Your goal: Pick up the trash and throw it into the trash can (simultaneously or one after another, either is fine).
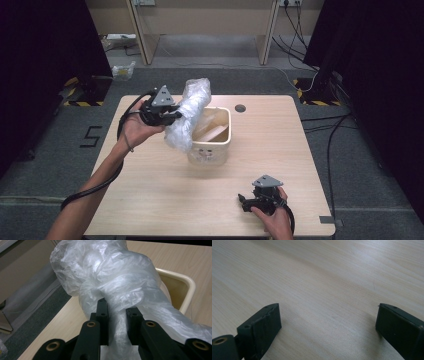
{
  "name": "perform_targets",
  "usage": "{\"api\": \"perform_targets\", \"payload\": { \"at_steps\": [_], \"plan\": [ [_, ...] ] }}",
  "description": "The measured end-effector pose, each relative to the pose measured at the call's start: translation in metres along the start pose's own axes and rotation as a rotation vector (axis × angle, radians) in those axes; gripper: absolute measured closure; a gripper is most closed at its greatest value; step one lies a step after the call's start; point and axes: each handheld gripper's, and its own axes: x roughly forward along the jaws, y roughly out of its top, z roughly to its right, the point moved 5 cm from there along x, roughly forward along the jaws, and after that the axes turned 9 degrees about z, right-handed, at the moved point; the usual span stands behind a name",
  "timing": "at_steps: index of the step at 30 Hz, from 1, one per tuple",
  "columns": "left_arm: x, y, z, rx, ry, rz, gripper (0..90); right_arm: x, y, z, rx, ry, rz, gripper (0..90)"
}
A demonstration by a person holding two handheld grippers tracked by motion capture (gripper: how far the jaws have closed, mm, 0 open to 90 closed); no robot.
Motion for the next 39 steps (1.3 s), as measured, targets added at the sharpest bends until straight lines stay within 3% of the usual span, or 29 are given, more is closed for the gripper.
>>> {"api": "perform_targets", "payload": {
  "at_steps": [12, 31, 39],
  "plan": [
    [0.025, 0.005, 0.007, 0.006, -0.030, -0.025, 76.6, 0.000, 0.000, 0.000, 0.001, 0.001, 0.001, 6.5],
    [0.075, -0.013, 0.017, -0.020, -0.110, -0.135, 77.1, 0.000, 0.000, 0.000, 0.003, 0.001, 0.001, 6.5],
    [0.084, -0.017, 0.016, -0.048, -0.132, -0.164, 77.2, 0.000, 0.000, 0.000, 0.003, 0.001, -0.001, 6.4]
  ]
}}
